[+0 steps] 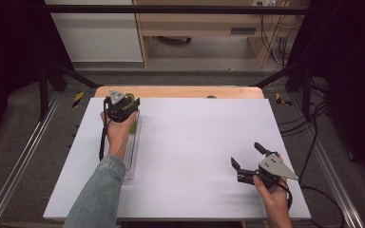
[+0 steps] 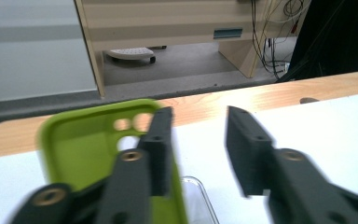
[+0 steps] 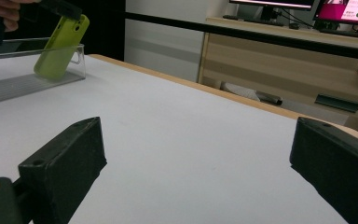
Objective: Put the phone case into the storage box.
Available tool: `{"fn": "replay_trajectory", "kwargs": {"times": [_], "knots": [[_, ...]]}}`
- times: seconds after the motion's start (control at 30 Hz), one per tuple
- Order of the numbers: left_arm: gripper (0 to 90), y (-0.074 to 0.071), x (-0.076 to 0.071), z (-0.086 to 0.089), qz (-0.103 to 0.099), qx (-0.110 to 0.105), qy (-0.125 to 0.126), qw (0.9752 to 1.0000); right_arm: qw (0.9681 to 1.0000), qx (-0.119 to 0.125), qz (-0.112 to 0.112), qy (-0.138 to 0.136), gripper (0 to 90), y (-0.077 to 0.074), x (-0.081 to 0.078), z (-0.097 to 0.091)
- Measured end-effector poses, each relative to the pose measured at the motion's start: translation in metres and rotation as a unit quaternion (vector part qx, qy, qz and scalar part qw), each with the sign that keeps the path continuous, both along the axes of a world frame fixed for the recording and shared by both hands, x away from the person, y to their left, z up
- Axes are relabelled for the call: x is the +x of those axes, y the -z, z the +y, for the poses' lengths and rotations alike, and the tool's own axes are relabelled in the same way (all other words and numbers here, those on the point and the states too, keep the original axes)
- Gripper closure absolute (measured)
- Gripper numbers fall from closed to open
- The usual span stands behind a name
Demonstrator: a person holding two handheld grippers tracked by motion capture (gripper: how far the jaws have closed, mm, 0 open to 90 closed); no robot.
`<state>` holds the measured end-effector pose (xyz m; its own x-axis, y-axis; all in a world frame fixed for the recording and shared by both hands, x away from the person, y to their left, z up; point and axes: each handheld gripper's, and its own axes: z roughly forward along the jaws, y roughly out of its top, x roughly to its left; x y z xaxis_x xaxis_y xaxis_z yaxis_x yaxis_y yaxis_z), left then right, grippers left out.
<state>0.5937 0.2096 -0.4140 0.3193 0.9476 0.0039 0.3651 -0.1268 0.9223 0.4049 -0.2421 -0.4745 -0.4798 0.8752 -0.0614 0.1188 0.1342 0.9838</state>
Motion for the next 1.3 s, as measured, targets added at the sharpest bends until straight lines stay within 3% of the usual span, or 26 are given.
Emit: {"fn": "replay_trajectory", "kwargs": {"times": [0.07, 0.4, 0.7, 0.97, 1.3], "knots": [[45.9, -0.004, -0.006, -0.001, -0.003, 0.005, 0.002, 1.0000, 1.0000, -0.001, -0.001, 0.000, 3.5, 0.000, 0.000, 0.000], [28.8, -0.008, -0.026, 0.001, -0.005, 0.008, 0.017, 0.9998, 0.9999, -0.010, -0.001, -0.006, 3.4, 0.000, -0.002, 0.005], [19.8, -0.005, -0.034, 0.005, -0.006, -0.004, 0.025, 0.9997, 0.9999, -0.010, -0.003, -0.003, 3.4, 0.000, -0.002, 0.004], [9.5, -0.005, -0.042, 0.002, 0.001, -0.001, 0.040, 0.9992, 0.9999, -0.012, -0.002, -0.004, 3.3, 0.000, -0.002, 0.005], [7.6, -0.007, -0.058, -0.001, 0.001, -0.005, 0.058, 0.9983, 0.9999, -0.012, -0.002, -0.005, 3.3, 0.000, -0.002, 0.004]]}}
